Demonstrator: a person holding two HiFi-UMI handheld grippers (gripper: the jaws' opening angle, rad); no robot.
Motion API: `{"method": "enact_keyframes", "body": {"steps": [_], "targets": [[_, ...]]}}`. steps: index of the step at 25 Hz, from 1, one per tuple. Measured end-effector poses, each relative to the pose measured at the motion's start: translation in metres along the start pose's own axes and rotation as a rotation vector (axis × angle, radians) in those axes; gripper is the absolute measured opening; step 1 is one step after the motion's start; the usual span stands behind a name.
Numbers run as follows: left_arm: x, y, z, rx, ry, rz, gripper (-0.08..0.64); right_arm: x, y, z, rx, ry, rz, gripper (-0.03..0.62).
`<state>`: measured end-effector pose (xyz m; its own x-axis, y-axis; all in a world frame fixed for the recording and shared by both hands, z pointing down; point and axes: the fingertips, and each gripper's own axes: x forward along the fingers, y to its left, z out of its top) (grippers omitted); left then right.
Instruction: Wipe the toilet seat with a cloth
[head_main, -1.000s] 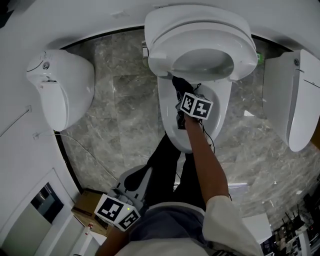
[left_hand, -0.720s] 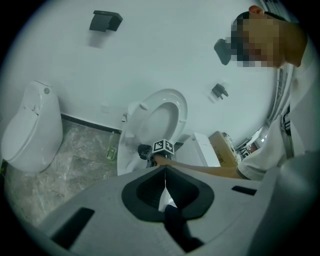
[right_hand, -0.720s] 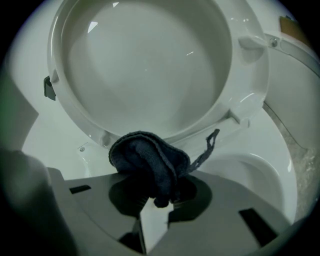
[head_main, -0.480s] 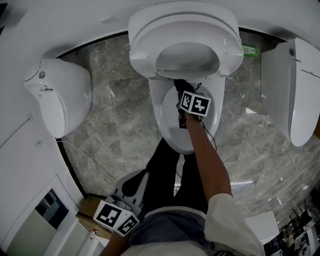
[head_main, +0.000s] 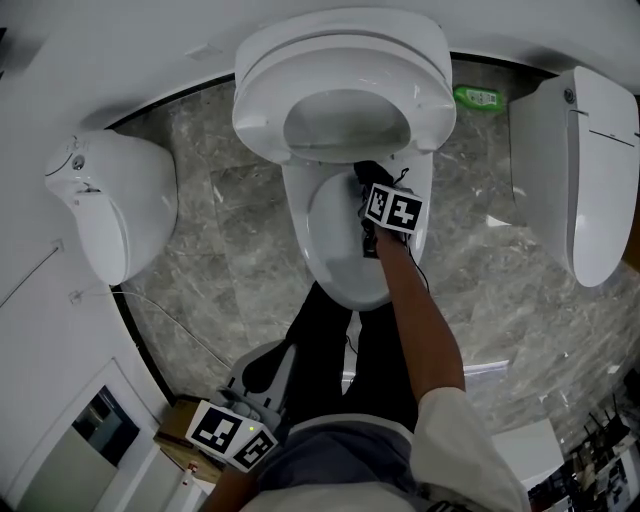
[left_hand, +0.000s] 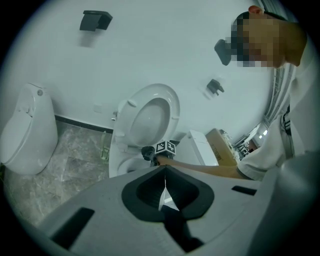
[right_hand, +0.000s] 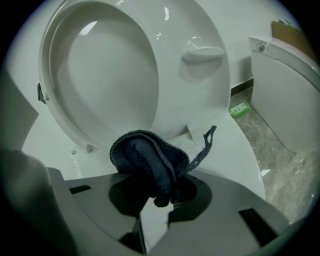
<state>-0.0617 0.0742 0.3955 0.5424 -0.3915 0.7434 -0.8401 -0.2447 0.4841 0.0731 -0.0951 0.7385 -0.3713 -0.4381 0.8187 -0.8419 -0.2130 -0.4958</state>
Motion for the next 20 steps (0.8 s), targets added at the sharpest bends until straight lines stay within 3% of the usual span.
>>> {"method": "enact_keyframes", "body": {"steps": [11,20], "targets": [[0.002,-0.018,0.005,0.014,-0.011,-0.023,0.009,-0.024,-0.026,0.023,0.072,-0.043,-0.034,0.069],[-0.001,-0.03,0.012,0.031,-0.032,-0.052,0.009,-0.05,-0.038,0.049,0.069,-0.079,-0.064,0.069]]}}
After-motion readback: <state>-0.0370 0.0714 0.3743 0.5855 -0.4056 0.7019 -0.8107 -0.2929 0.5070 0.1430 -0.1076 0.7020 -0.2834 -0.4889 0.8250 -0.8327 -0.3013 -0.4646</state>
